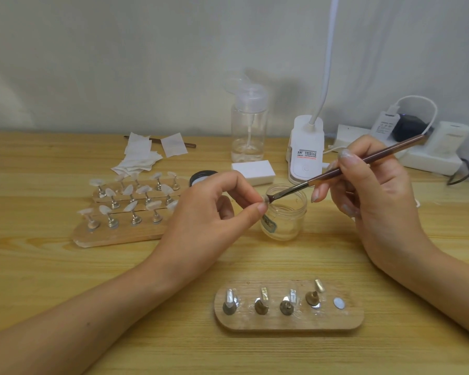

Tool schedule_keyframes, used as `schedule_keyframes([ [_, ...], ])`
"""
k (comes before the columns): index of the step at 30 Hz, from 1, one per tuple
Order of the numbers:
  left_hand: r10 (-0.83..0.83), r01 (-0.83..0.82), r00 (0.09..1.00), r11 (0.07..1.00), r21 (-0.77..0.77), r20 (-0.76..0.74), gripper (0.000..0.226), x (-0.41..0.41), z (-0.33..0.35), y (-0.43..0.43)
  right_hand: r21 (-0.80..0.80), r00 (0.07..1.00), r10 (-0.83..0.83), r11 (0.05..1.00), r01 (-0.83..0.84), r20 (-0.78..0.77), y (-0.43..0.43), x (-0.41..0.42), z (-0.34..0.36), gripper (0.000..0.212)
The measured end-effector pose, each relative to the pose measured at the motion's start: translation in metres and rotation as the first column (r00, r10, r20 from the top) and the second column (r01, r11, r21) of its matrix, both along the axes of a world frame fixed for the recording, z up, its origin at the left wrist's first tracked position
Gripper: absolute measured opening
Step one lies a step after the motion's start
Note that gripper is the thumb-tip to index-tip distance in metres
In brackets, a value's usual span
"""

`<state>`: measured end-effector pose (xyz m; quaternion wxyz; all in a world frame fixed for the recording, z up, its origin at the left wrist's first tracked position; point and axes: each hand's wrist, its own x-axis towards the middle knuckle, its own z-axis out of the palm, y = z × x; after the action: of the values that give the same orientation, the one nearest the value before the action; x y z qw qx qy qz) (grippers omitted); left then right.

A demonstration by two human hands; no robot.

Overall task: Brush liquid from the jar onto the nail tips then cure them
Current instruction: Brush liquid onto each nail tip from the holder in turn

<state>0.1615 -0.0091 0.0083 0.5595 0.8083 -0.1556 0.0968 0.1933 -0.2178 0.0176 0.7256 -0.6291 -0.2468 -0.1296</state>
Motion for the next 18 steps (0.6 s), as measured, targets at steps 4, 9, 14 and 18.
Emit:
schedule_keyframes([
  [4, 0.004, -0.004, 1.0, 1.0, 0.002, 0.005, 0.013, -0.0001, -0.0003, -0.0001, -0.009, 1.0, -0.017, 1.0, 0.017, -0.01, -0.0013, 0.0014, -0.0014, 0.019],
  [9, -0.006, 0.006, 1.0, 1.0, 0.0, 0.014, 0.013, 0.0003, -0.0003, 0.0005, -0.02, 0.999, -0.034, 0.999, 0.034, -0.018, -0.002, 0.0023, -0.003, 0.019],
  [14, -0.012, 0.011, 1.0, 1.0, 0.012, 0.029, 0.012, 0.0005, -0.0009, 0.0009, -0.015, 0.999, -0.038, 0.999, 0.038, -0.028, -0.0019, 0.0024, -0.0025, 0.02],
  [18, -0.005, 0.004, 0.999, 1.0, 0.025, 0.044, 0.012, 0.001, -0.0009, 0.0009, -0.014, 0.999, -0.038, 0.999, 0.037, -0.029, -0.0013, 0.001, -0.002, 0.019],
])
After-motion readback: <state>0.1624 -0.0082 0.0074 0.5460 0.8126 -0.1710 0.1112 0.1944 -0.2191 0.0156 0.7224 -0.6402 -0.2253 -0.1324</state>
